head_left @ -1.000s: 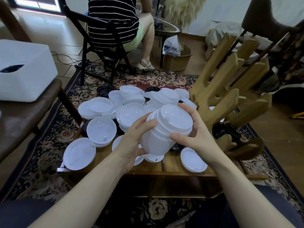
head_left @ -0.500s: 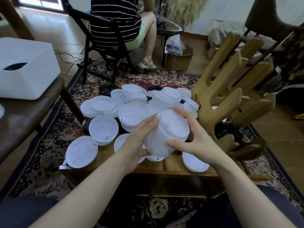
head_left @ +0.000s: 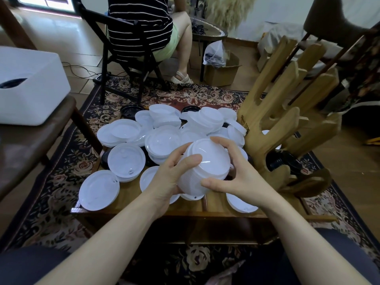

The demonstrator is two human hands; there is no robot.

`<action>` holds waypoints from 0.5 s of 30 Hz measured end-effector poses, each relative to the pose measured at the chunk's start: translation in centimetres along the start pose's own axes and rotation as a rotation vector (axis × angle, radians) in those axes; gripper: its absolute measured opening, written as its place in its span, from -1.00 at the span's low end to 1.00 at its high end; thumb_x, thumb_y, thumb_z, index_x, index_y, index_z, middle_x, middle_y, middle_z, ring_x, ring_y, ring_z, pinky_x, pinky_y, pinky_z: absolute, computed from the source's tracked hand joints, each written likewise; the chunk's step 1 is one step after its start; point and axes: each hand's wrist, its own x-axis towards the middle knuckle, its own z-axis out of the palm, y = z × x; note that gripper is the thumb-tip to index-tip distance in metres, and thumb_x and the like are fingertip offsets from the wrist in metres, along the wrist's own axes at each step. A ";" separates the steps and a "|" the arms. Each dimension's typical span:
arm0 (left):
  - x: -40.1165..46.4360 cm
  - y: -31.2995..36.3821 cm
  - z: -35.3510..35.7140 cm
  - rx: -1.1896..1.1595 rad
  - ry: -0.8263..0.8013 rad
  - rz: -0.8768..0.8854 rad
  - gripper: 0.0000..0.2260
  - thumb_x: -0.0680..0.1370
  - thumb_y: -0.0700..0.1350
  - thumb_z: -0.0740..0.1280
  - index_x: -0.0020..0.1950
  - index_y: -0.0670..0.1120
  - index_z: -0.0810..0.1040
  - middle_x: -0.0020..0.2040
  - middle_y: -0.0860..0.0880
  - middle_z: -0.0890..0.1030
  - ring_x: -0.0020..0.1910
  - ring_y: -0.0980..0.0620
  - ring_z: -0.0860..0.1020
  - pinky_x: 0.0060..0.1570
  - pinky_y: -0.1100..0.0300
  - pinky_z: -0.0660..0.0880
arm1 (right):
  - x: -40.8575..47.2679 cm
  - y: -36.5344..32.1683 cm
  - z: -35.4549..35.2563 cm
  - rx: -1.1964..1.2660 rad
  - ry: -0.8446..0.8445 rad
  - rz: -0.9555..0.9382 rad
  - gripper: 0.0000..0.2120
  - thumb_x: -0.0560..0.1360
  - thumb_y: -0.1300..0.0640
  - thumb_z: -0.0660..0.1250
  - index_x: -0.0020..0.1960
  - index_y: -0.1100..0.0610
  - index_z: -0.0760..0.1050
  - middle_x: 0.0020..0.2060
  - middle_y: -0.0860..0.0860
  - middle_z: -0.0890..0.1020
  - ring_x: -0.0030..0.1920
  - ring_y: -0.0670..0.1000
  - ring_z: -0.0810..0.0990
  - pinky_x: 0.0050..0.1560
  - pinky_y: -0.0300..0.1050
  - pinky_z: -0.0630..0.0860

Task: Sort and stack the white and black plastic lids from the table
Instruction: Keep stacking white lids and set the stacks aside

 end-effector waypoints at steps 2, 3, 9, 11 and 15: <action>0.1 -0.2 -0.3 0.020 0.022 0.003 -0.44 0.17 0.24 0.47 0.18 0.26 0.61 0.17 0.14 0.66 0.14 0.08 0.62 0.03 0.00 0.65 | -0.2 0.2 -1.1 0.020 -0.019 0.017 -0.22 0.31 -0.14 0.58 0.42 -0.18 0.30 0.32 -0.25 0.42 0.33 -0.16 0.45 0.16 -0.11 0.57; 0.2 -0.2 -0.5 0.030 0.032 0.003 -0.42 0.15 0.27 0.44 0.17 0.29 0.60 0.18 0.17 0.65 0.20 0.07 0.59 0.11 -0.06 0.61 | -0.3 0.5 -1.7 0.011 0.006 0.031 -0.26 0.33 -0.13 0.56 0.42 -0.15 0.32 0.32 -0.23 0.45 0.32 -0.16 0.47 0.14 -0.10 0.59; 0.6 0.1 -1.6 0.023 0.071 0.025 -0.41 0.13 0.29 0.41 0.19 0.35 0.60 0.16 0.21 0.63 0.24 0.04 0.53 0.20 -0.12 0.55 | -1.5 4.5 -4.7 -0.483 0.082 0.270 -0.49 0.40 -0.05 0.52 0.29 -0.03 0.47 0.17 -0.14 0.51 0.22 -0.10 0.51 0.19 -0.09 0.51; 0.5 0.1 -1.6 0.026 0.066 0.023 -0.40 0.14 0.29 0.41 0.20 0.34 0.59 0.14 0.21 0.64 0.24 0.04 0.54 0.19 -0.11 0.56 | -1.9 5.7 -4.6 -0.671 -0.067 0.393 -0.41 0.38 -0.09 0.52 0.34 -0.02 0.41 0.21 -0.12 0.42 0.27 -0.06 0.45 0.24 -0.04 0.47; 0.3 0.1 -1.8 0.015 0.059 0.016 -0.39 0.16 0.29 0.41 0.22 0.31 0.59 0.10 0.22 0.66 0.22 0.03 0.55 0.12 -0.06 0.58 | -2.1 6.2 -3.7 -0.826 -0.248 0.560 -0.11 0.33 -0.16 0.54 0.51 -0.01 0.16 0.40 -0.05 0.23 0.40 0.02 0.29 0.28 0.04 0.43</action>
